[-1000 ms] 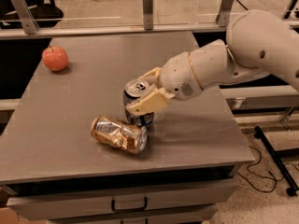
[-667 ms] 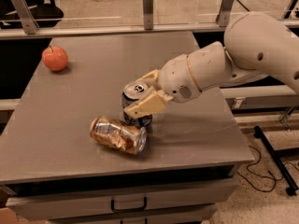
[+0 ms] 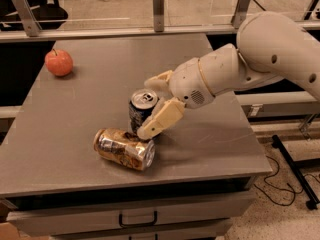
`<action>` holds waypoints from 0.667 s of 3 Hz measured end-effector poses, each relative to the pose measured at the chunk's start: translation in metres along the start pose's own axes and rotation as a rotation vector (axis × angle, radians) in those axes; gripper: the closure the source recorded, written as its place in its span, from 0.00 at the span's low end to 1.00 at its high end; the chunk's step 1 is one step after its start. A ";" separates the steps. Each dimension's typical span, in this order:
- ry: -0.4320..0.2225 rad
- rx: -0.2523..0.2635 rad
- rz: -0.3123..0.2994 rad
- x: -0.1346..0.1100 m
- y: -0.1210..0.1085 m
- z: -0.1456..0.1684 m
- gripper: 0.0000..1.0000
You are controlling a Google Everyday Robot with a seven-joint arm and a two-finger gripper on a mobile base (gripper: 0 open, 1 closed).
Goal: Move pepsi can near orange can
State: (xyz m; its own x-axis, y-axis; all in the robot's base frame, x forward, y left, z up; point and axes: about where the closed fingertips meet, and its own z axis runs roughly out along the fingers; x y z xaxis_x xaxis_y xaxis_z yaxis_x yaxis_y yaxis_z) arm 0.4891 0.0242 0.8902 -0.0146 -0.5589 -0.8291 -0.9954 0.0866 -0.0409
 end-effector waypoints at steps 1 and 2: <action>0.007 0.048 -0.011 -0.002 -0.020 -0.021 0.00; -0.006 0.140 -0.024 -0.010 -0.053 -0.070 0.00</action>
Offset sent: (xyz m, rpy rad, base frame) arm 0.0880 -0.1144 0.1048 0.0258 -0.1949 -0.2064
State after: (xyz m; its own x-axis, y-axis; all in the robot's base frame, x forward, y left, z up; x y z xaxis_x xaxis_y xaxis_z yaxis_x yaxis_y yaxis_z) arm 0.5358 -0.0329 0.9399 0.0098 -0.5571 -0.8304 -0.9725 0.1878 -0.1375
